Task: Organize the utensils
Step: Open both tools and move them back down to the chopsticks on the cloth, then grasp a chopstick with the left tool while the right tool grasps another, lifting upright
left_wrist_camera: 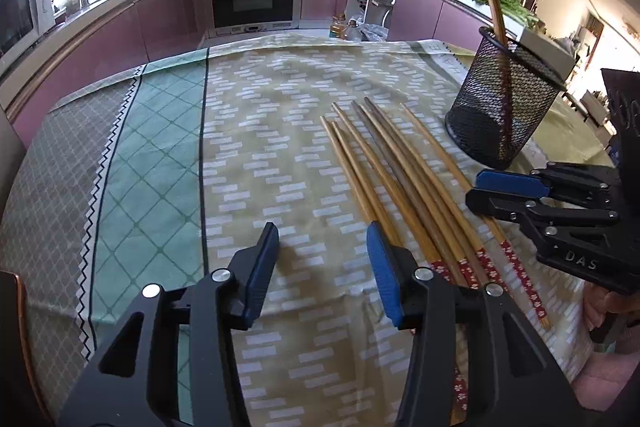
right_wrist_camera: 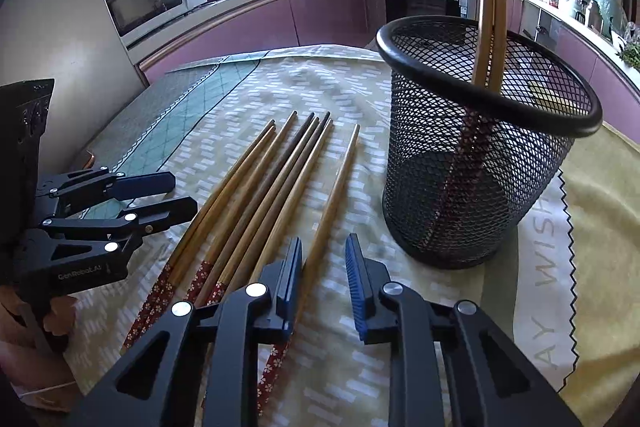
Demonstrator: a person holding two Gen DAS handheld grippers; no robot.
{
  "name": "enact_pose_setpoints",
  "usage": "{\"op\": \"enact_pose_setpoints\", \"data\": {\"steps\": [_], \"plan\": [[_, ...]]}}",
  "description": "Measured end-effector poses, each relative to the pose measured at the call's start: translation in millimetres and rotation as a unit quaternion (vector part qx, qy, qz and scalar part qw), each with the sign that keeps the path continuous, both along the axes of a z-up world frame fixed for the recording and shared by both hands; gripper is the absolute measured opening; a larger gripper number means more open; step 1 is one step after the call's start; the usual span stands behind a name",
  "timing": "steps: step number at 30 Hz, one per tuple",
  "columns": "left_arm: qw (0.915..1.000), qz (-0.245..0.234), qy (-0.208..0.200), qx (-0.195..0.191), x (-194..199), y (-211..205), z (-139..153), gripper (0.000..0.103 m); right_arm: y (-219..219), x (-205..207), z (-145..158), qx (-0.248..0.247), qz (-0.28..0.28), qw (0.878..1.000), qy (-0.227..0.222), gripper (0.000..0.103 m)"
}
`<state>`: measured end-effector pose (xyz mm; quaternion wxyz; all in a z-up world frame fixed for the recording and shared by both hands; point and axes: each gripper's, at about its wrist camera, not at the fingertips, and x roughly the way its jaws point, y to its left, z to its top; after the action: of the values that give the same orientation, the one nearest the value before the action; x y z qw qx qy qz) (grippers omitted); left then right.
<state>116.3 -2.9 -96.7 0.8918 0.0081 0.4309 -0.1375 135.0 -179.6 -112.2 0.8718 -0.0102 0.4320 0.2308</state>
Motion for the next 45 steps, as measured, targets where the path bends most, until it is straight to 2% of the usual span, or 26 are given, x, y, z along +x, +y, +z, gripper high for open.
{"op": "enact_pose_setpoints", "data": {"steps": [7,10,13,16,19,22,26,34,45], "plan": [[0.9999,-0.014,-0.001,0.005,1,-10,-3,0.048,1,3,1,-0.002,0.001,1.000,0.000,0.022],[0.9998,-0.016,0.000,0.015,3,-13,-4,0.045,3,4,0,-0.005,0.002,1.000,-0.001,0.022],[0.9993,-0.013,-0.001,0.034,4,-13,-6,0.035,3,4,0,-0.008,-0.001,1.000,-0.003,0.020],[0.9995,-0.015,0.006,0.025,7,-11,-5,0.035,5,5,0,-0.011,-0.001,1.000,-0.004,0.020],[0.9996,-0.011,0.007,0.024,12,-10,-6,0.029,6,6,0,-0.008,-0.002,1.000,-0.003,0.019],[0.9999,-0.006,0.010,0.012,15,-10,-6,0.015,4,8,0,0.004,-0.003,1.000,0.002,0.010],[0.9999,0.002,0.014,-0.004,17,-8,-6,0.009,-1,10,-1,0.023,-0.008,1.000,0.010,0.007],[0.9997,0.004,0.009,-0.023,8,-2,2,0.008,-9,6,5,0.048,-0.004,0.999,0.008,0.006],[0.9950,-0.043,-0.038,-0.082,-15,-3,57,0.008,-31,-23,50,0.105,0.020,0.993,-0.051,0.006]]}}
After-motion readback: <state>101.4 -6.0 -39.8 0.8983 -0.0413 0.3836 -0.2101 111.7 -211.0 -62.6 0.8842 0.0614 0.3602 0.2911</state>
